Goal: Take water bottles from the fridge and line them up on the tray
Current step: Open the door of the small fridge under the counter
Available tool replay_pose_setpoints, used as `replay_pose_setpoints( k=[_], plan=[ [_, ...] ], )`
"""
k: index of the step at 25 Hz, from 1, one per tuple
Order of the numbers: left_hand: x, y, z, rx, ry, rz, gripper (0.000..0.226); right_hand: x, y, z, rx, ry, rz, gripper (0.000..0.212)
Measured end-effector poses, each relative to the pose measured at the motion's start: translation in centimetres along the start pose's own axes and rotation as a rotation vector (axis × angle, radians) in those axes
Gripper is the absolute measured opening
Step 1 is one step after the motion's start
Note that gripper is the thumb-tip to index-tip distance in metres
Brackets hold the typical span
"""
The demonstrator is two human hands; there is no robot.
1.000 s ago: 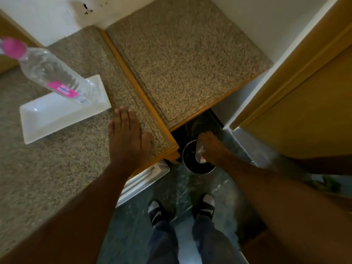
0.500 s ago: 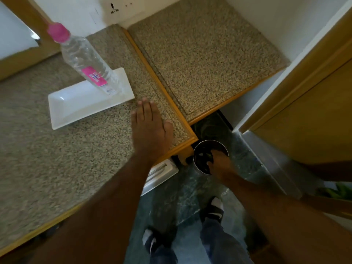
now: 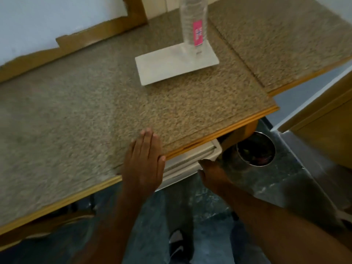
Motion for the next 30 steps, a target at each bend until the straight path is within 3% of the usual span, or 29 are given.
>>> replay_pose_setpoints(
  k=[3,5,7,11,18,30],
  plan=[
    [3.9,-4.9,10.2,0.04,-0.016,-0.109,0.071,4.3,-4.6,-0.8,-0.064,0.031,0.072,0.043],
    [9.5,-8.1,15.9,0.055,-0.255,-0.104,0.07,7.6,-6.3,-1.9,-0.105,0.035,0.15,0.046],
    [15.0,-11.8,18.6,-0.081,-0.448,-0.039,0.072,10.7,-7.1,-2.9,-0.148,-0.001,0.21,0.049],
    [22.6,-16.9,16.2,-0.342,-0.466,0.123,0.073,14.4,-6.6,-4.6,-0.24,0.037,0.396,0.054],
    [27.2,-16.6,16.0,-0.377,-0.281,0.17,0.081,17.4,-6.1,-4.8,-0.21,0.055,0.473,0.062],
    [27.8,-13.2,21.3,-0.451,-0.39,0.244,0.073,17.8,-5.3,-1.1,-0.26,-0.061,0.492,0.059]
  ],
)
Point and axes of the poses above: each hand's wrist, its own z-axis away from the middle knuckle, its own x-axis out of the palm, y = z × x, the point moved 8 cm from there along -z, towards the middle knuckle, and after that the axes turned 11 degrees about z, right-handed, at the moved point
